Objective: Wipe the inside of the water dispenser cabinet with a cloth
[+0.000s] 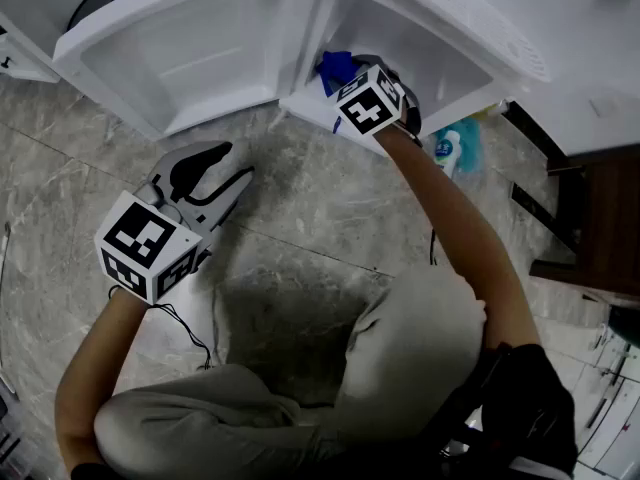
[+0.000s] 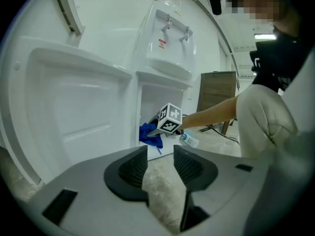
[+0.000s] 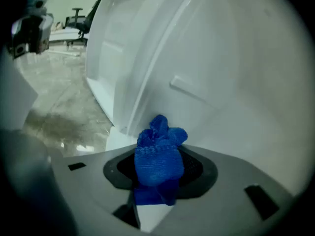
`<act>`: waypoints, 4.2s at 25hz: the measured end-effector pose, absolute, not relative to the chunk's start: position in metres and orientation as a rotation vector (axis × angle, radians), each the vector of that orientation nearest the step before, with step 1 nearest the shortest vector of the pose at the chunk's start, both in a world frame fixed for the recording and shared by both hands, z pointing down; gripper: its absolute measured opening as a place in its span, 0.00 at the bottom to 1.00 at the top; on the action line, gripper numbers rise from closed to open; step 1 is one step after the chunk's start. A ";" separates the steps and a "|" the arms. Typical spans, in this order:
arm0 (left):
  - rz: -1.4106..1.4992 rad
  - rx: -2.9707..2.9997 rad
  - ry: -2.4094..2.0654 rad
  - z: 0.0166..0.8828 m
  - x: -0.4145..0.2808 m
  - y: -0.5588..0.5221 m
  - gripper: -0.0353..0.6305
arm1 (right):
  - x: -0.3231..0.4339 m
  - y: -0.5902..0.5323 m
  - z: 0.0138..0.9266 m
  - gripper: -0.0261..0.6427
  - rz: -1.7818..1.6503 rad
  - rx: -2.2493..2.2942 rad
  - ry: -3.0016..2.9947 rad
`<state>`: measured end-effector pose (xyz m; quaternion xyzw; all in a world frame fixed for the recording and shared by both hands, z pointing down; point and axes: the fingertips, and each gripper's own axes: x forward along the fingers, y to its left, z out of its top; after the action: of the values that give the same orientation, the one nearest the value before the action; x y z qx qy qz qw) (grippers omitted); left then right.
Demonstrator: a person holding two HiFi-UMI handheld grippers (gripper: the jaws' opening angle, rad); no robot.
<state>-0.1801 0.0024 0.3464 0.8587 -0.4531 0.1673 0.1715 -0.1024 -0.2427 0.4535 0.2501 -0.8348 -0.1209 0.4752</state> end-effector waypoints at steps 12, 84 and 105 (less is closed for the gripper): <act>0.322 2.454 -1.274 0.325 -0.185 -0.004 0.30 | -0.110 -0.311 0.490 0.27 -0.495 0.694 -1.815; 0.194 2.466 -1.202 0.299 -0.149 0.006 0.30 | -0.088 -0.360 0.242 0.25 -0.430 1.804 -2.669; 0.684 3.132 -1.410 0.282 -0.090 -0.037 0.52 | -0.077 -0.108 0.247 0.26 0.350 0.580 -2.921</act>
<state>-0.0903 -0.0365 0.2821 0.8798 -0.3961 0.1922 -0.1794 -0.0765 -0.1076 0.2471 0.1929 -0.9717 0.1164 0.0713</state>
